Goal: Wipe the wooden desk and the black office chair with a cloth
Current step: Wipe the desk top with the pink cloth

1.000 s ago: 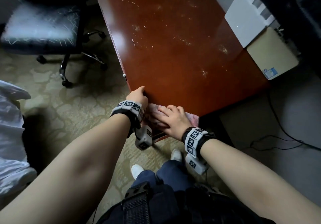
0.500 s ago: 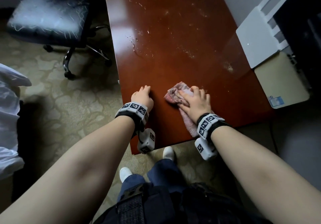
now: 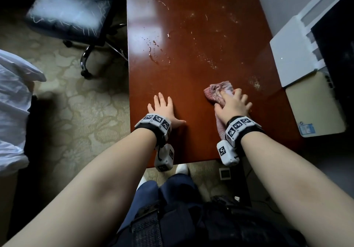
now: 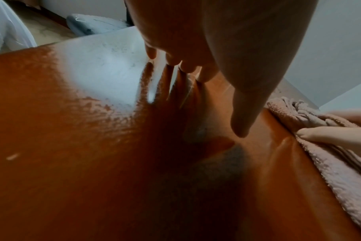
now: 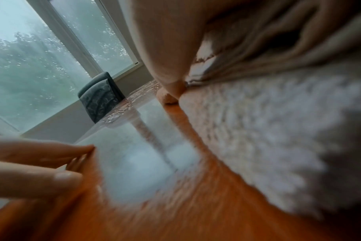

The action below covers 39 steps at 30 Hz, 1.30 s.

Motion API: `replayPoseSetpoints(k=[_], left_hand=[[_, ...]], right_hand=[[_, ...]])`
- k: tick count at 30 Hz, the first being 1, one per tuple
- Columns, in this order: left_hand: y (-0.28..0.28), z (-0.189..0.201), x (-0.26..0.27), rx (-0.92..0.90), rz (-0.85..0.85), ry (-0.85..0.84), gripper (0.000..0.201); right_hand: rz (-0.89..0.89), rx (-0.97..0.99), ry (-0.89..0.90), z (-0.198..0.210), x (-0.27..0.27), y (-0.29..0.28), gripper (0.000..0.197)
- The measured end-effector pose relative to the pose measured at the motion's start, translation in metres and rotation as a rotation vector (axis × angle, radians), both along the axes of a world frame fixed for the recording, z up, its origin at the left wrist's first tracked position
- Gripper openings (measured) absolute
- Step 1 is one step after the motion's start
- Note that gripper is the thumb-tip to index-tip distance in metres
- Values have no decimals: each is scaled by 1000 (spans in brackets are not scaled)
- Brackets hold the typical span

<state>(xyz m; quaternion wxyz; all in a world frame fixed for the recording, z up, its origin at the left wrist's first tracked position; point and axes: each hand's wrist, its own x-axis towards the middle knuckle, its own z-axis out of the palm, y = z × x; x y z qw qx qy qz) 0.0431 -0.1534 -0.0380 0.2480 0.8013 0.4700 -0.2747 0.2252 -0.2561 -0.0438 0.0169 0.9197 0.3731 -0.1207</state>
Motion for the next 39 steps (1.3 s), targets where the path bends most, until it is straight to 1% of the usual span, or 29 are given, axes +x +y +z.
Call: replayPoseSetpoints(k=[3, 7, 9, 11, 14, 18, 19, 21, 23, 25, 27, 28, 31, 33, 34, 36, 37, 39], left_hand=[[-4, -3, -4, -18, 3, -19, 118], [-13, -3, -5, -32, -95, 15, 134], [-19, -4, -4, -40, -147, 31, 140], [-22, -4, 0, -42, -200, 22, 141], [-27, -3, 7, -50, -263, 3, 138], [-31, -3, 13, -55, -275, 18, 133], [-30, -3, 14, -50, -282, 33, 132], [-28, -1, 15, -46, -288, 59, 130], [-27, 0, 17, -63, -276, 67, 129], [-28, 2, 21, -79, -256, 76, 129], [-32, 3, 27, -75, -216, 85, 124], [-35, 4, 31, -64, -185, 80, 117], [-44, 9, 42, -6, -78, 48, 87], [-48, 13, 51, 13, -42, 27, 77], [-50, 14, 55, 15, -35, 19, 77], [-52, 14, 62, 2, -51, 3, 87], [-52, 13, 64, -10, -67, -7, 94], [-53, 10, 71, -31, -105, -28, 105]], right_hand=[[109, -23, -7, 5, -29, -11, 42], [278, -17, 58, 4, -66, -39, 54], [349, -22, 100, 5, -70, -58, 58], [374, -30, 93, 4, -65, -75, 60], [303, -11, 44, 1, -52, -90, 62], [35, 36, 20, -5, -19, -90, 58], [-15, 57, 18, -5, -11, -88, 56], [-52, 86, 1, -6, -3, -83, 51], [-53, 101, -40, -7, -5, -78, 47], [-50, 106, -62, -6, -15, -75, 49], [20, 99, -63, -7, -31, -76, 53], [82, 87, -58, -8, -41, -78, 53], [288, 95, -7, -9, -61, -94, 54], [356, 123, 26, -9, -58, -106, 57], [369, 118, 35, -8, -52, -112, 59], [346, 104, 48, -8, -41, -125, 60], [307, 100, 52, -8, -36, -130, 60], [150, 114, 51, -9, -20, -145, 57]])
